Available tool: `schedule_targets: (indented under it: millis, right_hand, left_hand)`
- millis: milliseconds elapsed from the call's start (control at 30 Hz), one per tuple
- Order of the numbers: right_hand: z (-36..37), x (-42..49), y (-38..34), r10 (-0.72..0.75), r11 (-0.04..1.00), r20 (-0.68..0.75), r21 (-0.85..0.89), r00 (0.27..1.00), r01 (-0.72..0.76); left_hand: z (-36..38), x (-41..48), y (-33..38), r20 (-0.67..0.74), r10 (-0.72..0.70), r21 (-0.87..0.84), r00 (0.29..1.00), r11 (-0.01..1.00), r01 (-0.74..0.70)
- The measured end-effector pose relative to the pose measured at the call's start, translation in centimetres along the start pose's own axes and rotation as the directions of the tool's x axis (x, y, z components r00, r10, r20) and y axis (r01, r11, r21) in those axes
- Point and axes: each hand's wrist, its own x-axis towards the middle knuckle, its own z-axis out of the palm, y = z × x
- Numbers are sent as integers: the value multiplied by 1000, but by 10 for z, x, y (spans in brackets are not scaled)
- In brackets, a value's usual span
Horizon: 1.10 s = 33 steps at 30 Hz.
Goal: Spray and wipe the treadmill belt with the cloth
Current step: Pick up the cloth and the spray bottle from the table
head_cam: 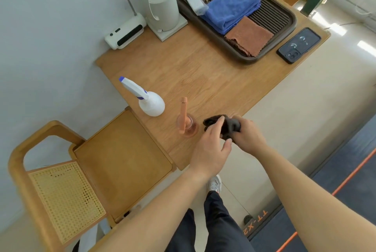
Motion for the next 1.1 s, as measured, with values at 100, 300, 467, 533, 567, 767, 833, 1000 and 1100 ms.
schedule_targets:
  millis: [100,300,467,533,567,767,833,1000,1100]
  right_hand:
    - [2,-7,-14,216,914,-91,369,972,-169]
    - [12,7,-46,592,396,53,850,804,-347]
    - [30,20,-62,614,417,43,829,788,-371]
    - [34,22,-65,623,420,53,819,781,-391]
    - [35,22,-66,627,421,62,811,776,-405]
    - [28,4,-71,623,423,79,803,778,-420]
    - [27,-8,-71,627,432,80,792,775,-431]
    - [31,-48,-75,651,325,92,863,753,-386]
    - [37,-73,-79,640,278,99,895,762,-349]
  left_hand:
    - [-24,-38,-22,157,30,116,987,992,-49]
    - [-64,-37,-57,-68,-340,-105,938,937,332]
    - [-76,22,-59,-207,-248,-53,947,969,242]
    - [-76,37,-56,-157,-181,-44,971,983,176]
    - [-75,40,-51,-126,-163,-59,978,986,157]
    - [-78,31,-26,-110,-150,-115,983,984,138]
    - [-82,21,-9,-126,-132,-142,983,983,114]
    - [-92,-11,25,-119,-66,-296,991,955,28]
    - [-94,-24,38,-118,-74,-414,990,910,18]
